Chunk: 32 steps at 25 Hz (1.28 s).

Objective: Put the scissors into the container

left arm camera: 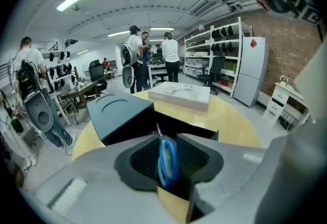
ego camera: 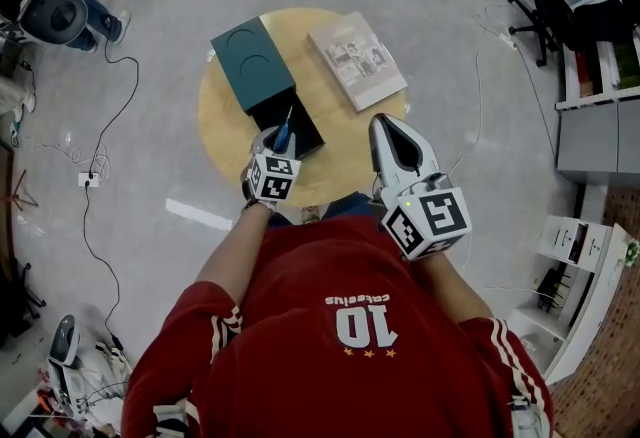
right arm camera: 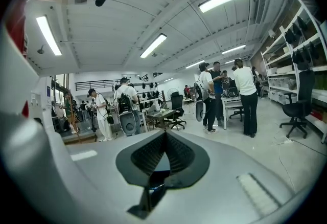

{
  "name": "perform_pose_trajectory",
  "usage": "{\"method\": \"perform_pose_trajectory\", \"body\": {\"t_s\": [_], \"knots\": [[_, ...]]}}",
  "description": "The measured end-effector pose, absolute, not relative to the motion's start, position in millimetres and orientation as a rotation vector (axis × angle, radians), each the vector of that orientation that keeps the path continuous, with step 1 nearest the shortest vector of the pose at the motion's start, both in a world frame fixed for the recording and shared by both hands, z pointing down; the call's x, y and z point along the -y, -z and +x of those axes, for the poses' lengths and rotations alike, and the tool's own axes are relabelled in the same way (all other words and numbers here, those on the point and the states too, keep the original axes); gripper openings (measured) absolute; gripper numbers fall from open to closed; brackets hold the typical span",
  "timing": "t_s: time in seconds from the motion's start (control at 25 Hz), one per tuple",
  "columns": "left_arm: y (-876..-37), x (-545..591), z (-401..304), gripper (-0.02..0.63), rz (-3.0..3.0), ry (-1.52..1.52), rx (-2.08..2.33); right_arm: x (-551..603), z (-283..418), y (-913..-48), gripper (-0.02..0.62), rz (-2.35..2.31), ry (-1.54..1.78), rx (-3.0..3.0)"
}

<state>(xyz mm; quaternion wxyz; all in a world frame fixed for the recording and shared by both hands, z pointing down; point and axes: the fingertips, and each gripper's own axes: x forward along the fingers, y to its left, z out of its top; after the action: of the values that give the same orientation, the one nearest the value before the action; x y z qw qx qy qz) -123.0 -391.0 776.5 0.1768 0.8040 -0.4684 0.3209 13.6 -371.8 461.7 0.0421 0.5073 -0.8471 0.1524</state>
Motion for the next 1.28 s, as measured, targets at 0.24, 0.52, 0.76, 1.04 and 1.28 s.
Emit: {"method": "perform_pose_trajectory", "body": {"t_s": [0.24,0.52,0.76,1.04,1.28], "knots": [[-767,389,-114,0.121,2.285,-0.821,1.309,370,15,-461,-0.012,1.548,-0.457,2.601],[-724,393,-126,0.121,2.283,-0.669,1.368,370,6,-458,-0.012,1.511,-0.449,2.628],[-680,392,-137,0.121,2.298,-0.565,1.458,367,4,-450,-0.012,1.481,-0.431,2.659],[-623,389,-145,0.121,2.283,-0.402,1.562,367,5,-439,-0.012,1.419,-0.425,2.714],[-580,371,-147,0.121,2.264,-0.283,1.646,353,13,-422,-0.012,1.343,-0.402,2.761]]}}
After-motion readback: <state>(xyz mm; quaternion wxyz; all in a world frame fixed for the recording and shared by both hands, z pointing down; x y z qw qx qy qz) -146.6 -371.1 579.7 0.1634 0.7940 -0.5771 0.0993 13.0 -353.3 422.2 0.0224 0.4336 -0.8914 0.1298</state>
